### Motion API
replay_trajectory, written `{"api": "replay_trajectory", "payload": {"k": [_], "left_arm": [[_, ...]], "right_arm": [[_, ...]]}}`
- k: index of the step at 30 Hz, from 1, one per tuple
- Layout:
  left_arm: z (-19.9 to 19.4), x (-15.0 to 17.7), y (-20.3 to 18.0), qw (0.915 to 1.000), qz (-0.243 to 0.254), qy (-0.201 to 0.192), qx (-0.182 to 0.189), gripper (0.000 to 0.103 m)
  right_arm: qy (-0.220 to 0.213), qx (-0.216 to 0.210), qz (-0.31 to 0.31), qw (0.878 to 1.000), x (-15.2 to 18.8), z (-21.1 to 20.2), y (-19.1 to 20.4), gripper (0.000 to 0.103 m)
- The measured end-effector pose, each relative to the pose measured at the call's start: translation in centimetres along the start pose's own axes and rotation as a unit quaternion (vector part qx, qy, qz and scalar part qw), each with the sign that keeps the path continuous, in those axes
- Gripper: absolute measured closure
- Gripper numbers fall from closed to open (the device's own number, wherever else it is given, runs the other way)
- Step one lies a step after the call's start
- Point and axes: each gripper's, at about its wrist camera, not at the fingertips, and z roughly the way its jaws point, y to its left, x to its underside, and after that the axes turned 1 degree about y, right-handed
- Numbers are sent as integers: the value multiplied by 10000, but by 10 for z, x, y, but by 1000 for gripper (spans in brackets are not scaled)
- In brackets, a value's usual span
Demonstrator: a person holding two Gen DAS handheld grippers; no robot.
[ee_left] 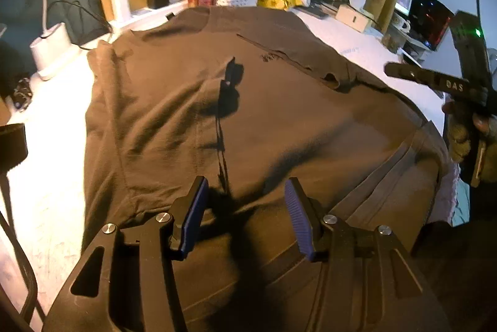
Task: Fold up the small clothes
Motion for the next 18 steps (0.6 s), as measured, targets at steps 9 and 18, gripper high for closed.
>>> {"api": "replay_trajectory", "payload": {"k": [9,18], "left_arm": [[-35,17,0,9944,-503,-778,-501,23],[-68,50,2,9838,-959,-1163,-970,21]], "right_arm": [[-113,345,46,9993,23,-36,-17,53],[-32,615,42,9981,56,-58,-39,53]]}}
